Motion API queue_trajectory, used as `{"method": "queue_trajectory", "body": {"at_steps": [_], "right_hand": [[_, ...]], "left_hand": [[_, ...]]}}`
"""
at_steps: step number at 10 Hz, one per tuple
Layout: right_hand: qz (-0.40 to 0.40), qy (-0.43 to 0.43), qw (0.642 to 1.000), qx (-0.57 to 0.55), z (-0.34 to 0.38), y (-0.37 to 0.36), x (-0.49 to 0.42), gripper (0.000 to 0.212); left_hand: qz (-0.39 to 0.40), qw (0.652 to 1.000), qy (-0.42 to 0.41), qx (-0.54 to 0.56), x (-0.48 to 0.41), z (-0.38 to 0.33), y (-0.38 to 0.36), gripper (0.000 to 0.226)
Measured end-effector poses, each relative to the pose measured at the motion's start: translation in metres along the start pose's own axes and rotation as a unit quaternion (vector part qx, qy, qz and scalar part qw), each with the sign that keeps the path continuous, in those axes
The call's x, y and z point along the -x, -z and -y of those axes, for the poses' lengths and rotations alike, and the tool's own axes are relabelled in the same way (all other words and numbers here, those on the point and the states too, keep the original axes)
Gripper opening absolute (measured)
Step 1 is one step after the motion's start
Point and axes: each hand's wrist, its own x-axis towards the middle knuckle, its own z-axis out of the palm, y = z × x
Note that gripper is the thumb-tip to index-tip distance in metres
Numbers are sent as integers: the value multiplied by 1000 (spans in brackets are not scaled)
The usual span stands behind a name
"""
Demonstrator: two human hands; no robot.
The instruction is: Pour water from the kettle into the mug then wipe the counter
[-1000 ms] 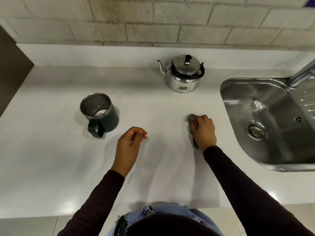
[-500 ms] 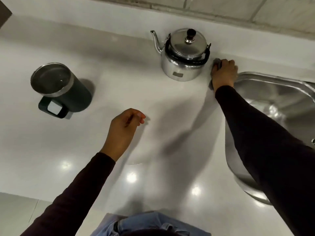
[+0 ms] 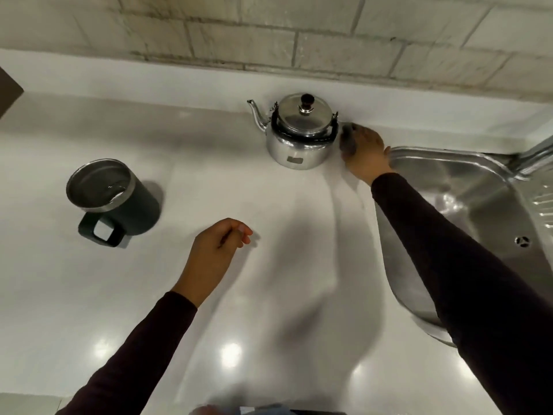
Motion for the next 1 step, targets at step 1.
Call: {"method": "queue_trajectory", "body": {"at_steps": [1], "right_hand": [[16,42,998,39,23,-8,45,59]], "left_hand": [[20,1000,-18,5,1,-6,21,32]]}}
